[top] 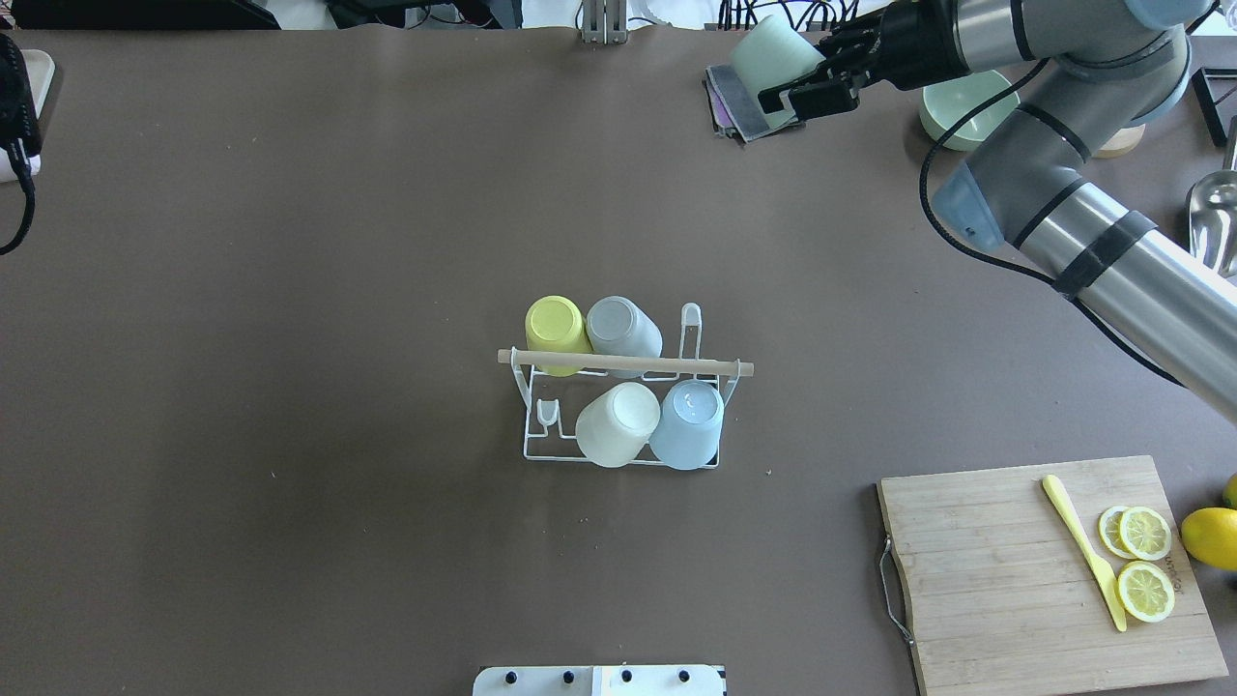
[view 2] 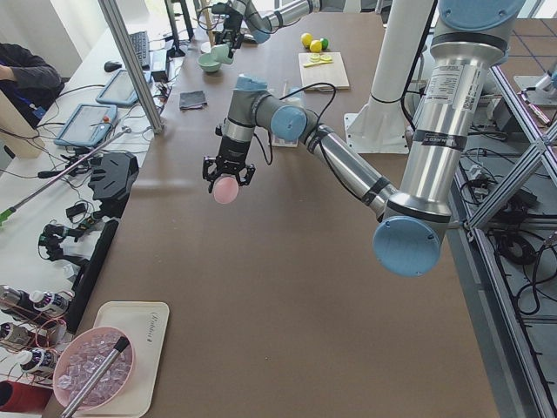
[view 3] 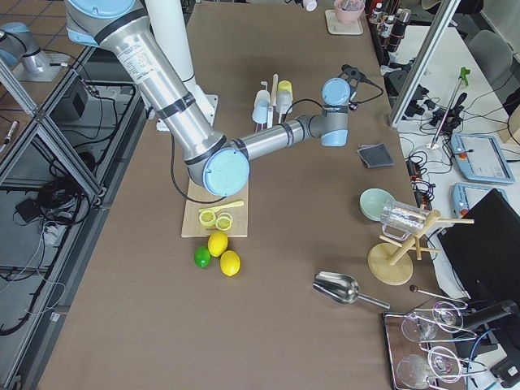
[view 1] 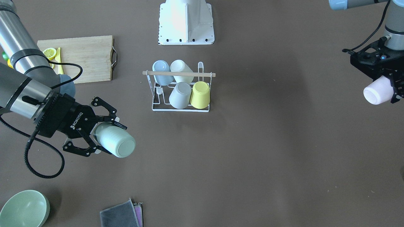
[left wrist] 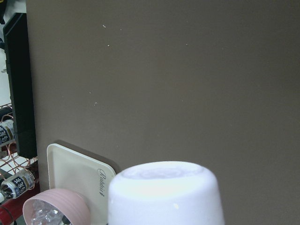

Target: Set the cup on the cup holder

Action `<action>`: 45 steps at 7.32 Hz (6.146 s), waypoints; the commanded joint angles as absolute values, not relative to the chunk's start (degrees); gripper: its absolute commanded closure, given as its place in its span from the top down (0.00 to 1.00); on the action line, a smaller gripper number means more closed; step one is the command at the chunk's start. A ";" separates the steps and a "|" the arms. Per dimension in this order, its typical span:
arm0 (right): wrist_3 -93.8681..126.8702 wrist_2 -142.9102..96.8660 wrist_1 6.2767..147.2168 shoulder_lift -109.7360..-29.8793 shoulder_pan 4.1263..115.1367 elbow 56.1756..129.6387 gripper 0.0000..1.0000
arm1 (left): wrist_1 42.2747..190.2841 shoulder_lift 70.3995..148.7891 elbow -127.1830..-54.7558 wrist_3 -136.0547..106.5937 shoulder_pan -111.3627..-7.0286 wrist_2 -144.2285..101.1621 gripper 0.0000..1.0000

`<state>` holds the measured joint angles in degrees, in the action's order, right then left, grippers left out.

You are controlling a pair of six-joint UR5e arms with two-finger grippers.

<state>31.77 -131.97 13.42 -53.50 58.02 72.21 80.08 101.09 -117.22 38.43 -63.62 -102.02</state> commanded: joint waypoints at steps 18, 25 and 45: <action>19.69 -112.76 -21.71 -59.14 36.30 69.51 0.27 | 162.02 98.17 -116.10 -10.72 -40.56 -103.93 0.15; 19.51 -113.29 -22.06 -62.75 36.03 71.81 0.28 | 186.75 104.49 -101.54 -10.63 -22.70 -87.29 0.16; 19.69 -143.09 19.28 -80.85 66.08 81.63 1.00 | 186.59 113.64 -89.30 -10.11 -19.25 -84.29 0.98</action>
<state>19.92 -142.90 10.69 -78.94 64.51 78.44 186.54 113.40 -89.38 -10.08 -19.25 -84.26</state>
